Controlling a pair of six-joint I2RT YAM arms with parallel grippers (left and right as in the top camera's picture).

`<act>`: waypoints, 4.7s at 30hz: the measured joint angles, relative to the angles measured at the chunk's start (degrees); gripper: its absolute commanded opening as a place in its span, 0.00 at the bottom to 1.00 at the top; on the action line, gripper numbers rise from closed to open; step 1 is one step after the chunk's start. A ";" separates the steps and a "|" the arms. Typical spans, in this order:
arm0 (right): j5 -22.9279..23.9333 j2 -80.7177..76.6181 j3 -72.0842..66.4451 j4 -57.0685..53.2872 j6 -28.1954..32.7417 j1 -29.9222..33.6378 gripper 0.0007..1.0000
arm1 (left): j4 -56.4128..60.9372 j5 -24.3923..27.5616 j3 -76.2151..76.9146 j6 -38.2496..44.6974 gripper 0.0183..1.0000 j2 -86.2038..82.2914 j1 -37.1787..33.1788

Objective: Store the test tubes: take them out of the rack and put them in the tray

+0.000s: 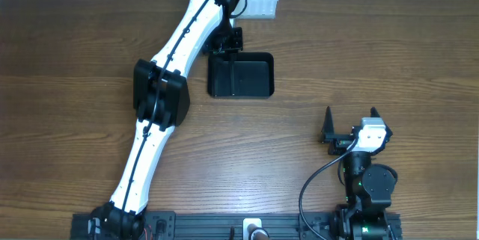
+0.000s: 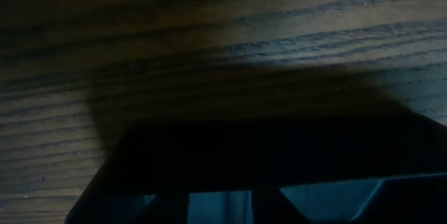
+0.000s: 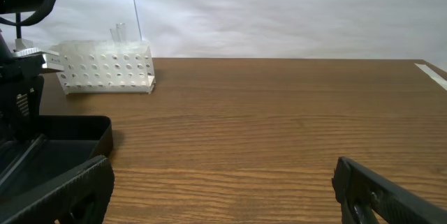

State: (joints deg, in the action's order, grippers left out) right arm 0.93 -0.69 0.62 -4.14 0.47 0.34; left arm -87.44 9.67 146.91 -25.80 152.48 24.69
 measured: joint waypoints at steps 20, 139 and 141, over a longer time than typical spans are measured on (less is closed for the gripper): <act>0.00 0.00 0.00 0.00 0.02 0.00 0.99 | 7.34 -7.82 0.04 -0.42 0.73 -22.05 -0.37; 0.00 0.00 0.00 0.00 0.00 0.00 0.99 | 83.32 -9.44 -146.33 15.76 1.00 -151.71 -28.15; 0.00 0.00 0.00 0.00 0.04 0.00 0.99 | 83.32 -9.31 -146.33 15.78 1.00 -151.71 -27.10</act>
State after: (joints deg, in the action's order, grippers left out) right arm 0.93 -0.69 0.62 -4.14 0.51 0.34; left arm -4.12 0.36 0.58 -10.02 0.78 -2.42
